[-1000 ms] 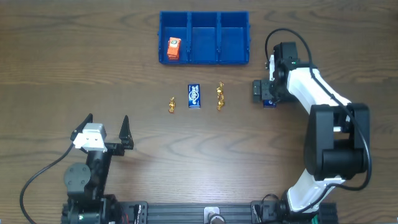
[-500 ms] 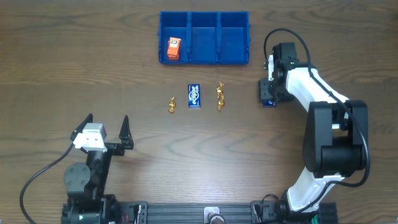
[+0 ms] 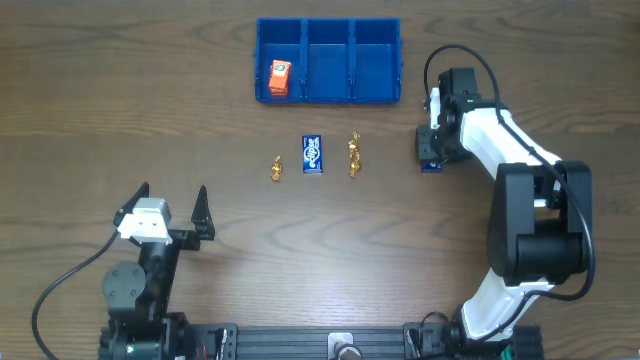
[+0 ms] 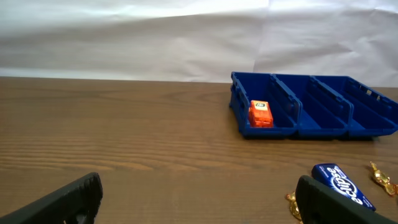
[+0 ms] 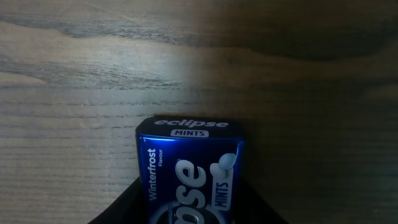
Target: Sort Candies Into Trays
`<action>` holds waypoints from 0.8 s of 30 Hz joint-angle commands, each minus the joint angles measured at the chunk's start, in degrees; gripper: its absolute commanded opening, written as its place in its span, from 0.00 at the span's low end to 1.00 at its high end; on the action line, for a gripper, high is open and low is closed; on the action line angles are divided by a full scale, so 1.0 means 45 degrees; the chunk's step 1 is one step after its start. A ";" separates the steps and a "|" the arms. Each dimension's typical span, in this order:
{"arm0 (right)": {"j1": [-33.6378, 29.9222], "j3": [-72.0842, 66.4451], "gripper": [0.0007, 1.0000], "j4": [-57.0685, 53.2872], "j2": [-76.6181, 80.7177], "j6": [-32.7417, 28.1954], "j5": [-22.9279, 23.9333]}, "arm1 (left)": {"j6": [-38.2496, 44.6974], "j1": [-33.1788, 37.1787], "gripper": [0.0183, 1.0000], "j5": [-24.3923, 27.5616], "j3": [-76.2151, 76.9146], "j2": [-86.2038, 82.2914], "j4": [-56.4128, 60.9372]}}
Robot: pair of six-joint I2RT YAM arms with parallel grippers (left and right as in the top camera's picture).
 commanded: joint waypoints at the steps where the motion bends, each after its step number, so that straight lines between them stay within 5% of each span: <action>1: 0.0039 0.0243 0.21 -0.0175 0.0131 0.0000 -0.0209 | 0.0185 0.0053 1.00 0.0311 -0.0238 -0.0083 -0.0427; 10: 0.0194 0.2720 0.10 -0.2987 -0.2390 0.0534 -0.0185 | 0.0185 0.0053 1.00 0.0311 -0.0238 -0.0083 -0.0427; 15: 0.1710 0.5678 0.05 -0.4707 -0.2739 0.1681 0.1292 | 0.0185 0.0053 1.00 0.0311 -0.0238 -0.0083 -0.0427; 24: 0.4784 0.7985 0.04 -0.3332 -0.1749 0.3400 0.3400 | 0.0185 0.0053 1.00 0.0311 -0.0238 -0.0083 -0.0427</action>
